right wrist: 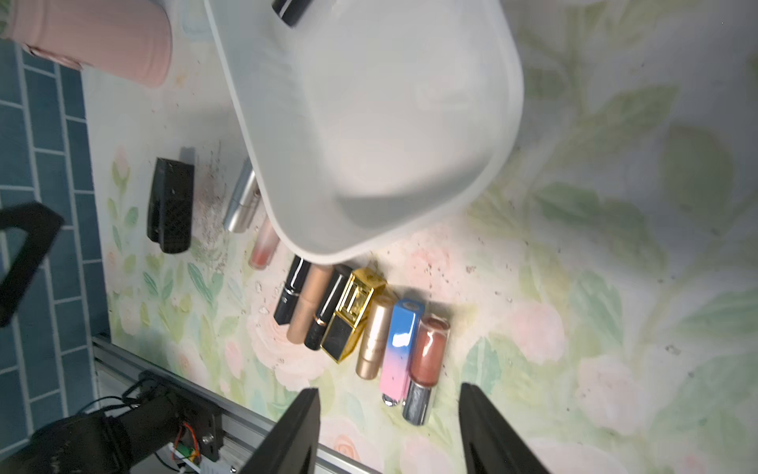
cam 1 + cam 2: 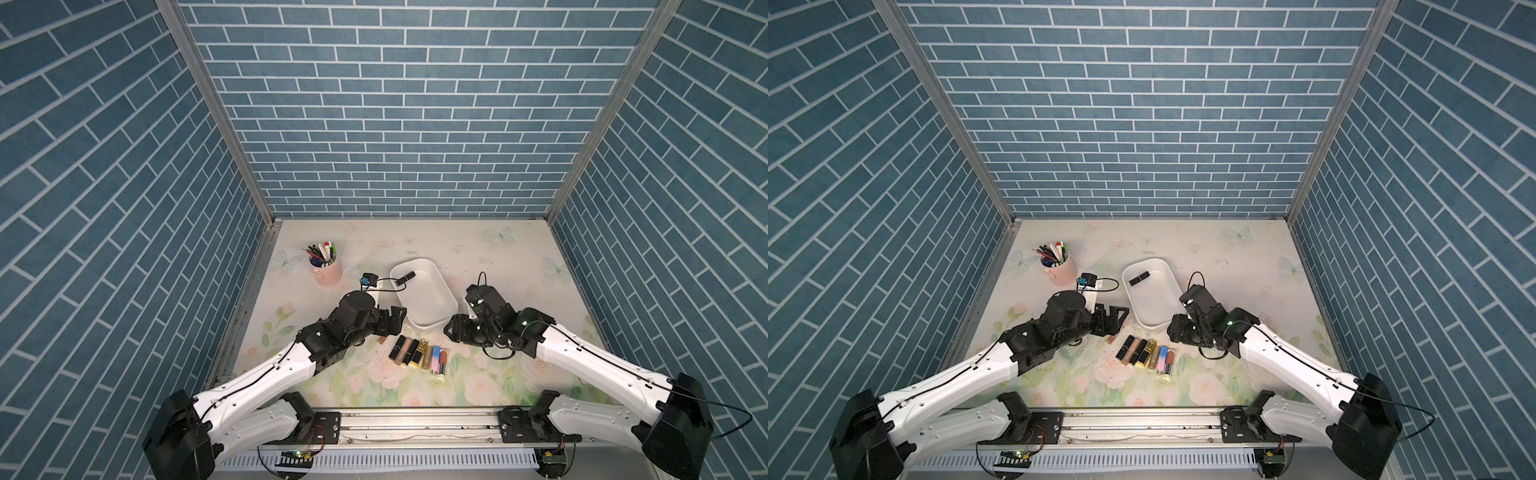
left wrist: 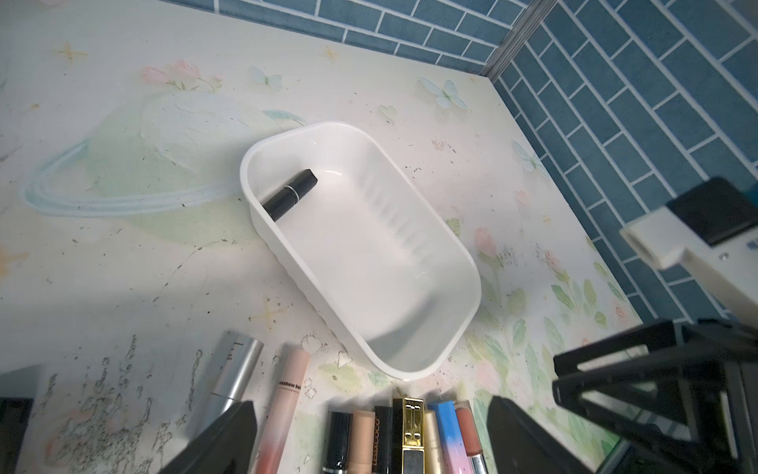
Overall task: Put the lipstick into the storage box
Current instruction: Pick up the lipstick at the center of the board.
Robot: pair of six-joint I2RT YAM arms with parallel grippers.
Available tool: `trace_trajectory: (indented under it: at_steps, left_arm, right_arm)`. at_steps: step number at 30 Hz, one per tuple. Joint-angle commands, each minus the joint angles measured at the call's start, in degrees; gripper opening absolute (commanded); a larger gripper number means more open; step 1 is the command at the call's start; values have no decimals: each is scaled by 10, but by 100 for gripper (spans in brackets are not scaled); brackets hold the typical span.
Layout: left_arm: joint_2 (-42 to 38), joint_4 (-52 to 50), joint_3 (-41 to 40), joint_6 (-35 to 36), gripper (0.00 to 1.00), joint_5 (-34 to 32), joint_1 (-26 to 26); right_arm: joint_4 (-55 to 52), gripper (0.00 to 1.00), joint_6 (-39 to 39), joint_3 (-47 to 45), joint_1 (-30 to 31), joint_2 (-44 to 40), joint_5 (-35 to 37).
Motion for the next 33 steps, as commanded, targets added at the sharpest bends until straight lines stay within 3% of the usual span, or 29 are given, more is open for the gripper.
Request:
trace_trajectory:
  at_steps: [1, 8, 33]
  left_arm:
    - [-11, 19, -11, -15, 95, -18, -8]
    - [-9, 19, -15, -19, 100, -24, -14]
    - [3, 14, -17, -19, 100, -38, -16]
  right_arm:
    - [-26, 59, 52, -38, 45, 2, 36]
    - [9, 59, 85, -67, 99, 40, 53]
    - [63, 49, 77, -73, 102, 103, 53]
